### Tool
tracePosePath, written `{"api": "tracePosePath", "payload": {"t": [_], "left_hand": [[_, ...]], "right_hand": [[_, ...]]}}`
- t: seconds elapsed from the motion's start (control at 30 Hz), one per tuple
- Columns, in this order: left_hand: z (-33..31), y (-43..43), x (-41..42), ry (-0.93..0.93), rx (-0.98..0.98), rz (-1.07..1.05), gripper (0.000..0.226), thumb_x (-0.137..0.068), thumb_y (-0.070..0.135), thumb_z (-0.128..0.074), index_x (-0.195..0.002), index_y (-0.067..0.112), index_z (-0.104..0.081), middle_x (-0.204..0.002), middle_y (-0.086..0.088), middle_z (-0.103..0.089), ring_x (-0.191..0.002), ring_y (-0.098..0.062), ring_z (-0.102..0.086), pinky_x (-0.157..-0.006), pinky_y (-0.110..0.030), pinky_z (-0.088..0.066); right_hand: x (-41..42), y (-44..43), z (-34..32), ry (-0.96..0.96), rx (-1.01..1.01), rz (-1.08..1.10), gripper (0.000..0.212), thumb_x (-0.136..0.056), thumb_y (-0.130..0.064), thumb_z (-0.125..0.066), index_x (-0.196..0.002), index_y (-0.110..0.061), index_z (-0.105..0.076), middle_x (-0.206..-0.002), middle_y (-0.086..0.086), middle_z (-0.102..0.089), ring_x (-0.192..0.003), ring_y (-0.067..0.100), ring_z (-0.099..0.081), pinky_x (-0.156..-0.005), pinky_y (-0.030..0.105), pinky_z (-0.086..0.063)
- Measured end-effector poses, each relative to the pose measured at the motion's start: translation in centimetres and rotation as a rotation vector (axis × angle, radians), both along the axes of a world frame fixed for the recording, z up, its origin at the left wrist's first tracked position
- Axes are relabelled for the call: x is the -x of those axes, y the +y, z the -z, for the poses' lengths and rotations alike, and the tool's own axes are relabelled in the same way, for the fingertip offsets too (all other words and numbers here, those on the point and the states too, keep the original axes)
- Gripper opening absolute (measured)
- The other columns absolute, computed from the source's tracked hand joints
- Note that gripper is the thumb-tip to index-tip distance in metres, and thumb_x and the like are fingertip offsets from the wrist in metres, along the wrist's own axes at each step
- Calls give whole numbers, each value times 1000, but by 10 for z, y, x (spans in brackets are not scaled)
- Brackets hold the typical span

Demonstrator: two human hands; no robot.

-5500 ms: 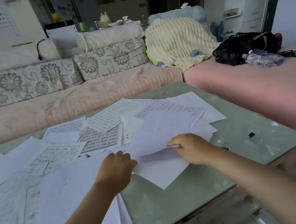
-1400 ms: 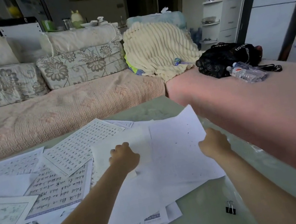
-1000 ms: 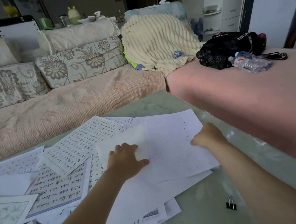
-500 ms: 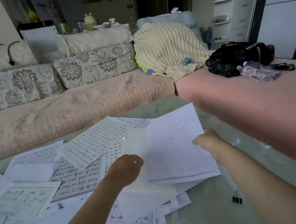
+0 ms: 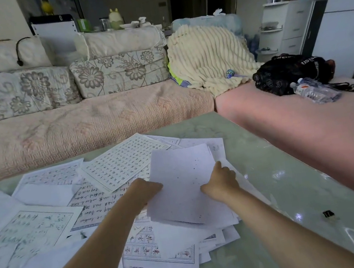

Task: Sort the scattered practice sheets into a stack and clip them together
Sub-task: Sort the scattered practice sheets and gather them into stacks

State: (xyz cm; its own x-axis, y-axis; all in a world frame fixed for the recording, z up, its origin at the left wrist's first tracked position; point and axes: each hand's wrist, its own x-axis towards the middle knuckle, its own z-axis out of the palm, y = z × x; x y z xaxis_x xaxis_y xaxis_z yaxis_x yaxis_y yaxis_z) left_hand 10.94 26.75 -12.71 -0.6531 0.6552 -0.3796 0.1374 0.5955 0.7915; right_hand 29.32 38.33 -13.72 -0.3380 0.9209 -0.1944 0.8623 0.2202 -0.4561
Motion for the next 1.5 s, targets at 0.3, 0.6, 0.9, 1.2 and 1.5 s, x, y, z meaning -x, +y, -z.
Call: {"api": "tracePosePath", "payload": {"t": [0.3, 0.6, 0.9, 1.2, 1.5], "left_hand": [[-5, -6, 1, 29, -28, 51, 31, -75, 7, -74, -105, 5, -66, -100, -13, -69, -88, -31, -66, -80, -39, -55], [-11, -82, -10, -135, -470, -89, 33, -83, 12, -74, -114, 20, -65, -103, -3, -73, -93, -24, -70, -79, -40, -57], [-58, -125, -38, 1, -755, -219, 28, -84, 12, -72, -108, 25, -65, -97, 6, -73, -87, -12, -68, -71, -27, -51], [-46, -146, -70, 278, -748, -242, 30, -88, 23, -69, -114, 22, -54, -102, 11, -67, -91, -2, -66, -75, -24, -53], [-36, -143, -77, 76, -579, -259, 23, -94, 14, -54, -117, 17, -53, -105, 1, -65, -99, -20, -62, -82, -34, -49]], "right_hand": [[-11, 0, 2, 42, -12, -106, 74, -85, -36, -59, -149, -19, -28, -139, 9, -42, -133, 32, -31, -100, 40, -41], [-6, -29, -31, 738, 258, 2, 38, -78, -11, -68, -114, -23, -61, -110, -1, -70, -97, 20, -68, -85, 37, -58], [-14, -88, -73, 1007, 25, -73, 19, -85, -3, -53, -94, -19, -60, -72, -8, -62, -54, 4, -48, -47, 15, -37], [-36, -114, -68, 862, -13, -119, 17, -91, -22, -60, -101, -14, -50, -83, -10, -51, -77, 14, -49, -65, 27, -39], [-35, -125, -71, 849, 92, -144, 14, -96, -13, -46, -109, -19, -46, -84, -6, -56, -73, 17, -50, -62, 29, -40]]}}
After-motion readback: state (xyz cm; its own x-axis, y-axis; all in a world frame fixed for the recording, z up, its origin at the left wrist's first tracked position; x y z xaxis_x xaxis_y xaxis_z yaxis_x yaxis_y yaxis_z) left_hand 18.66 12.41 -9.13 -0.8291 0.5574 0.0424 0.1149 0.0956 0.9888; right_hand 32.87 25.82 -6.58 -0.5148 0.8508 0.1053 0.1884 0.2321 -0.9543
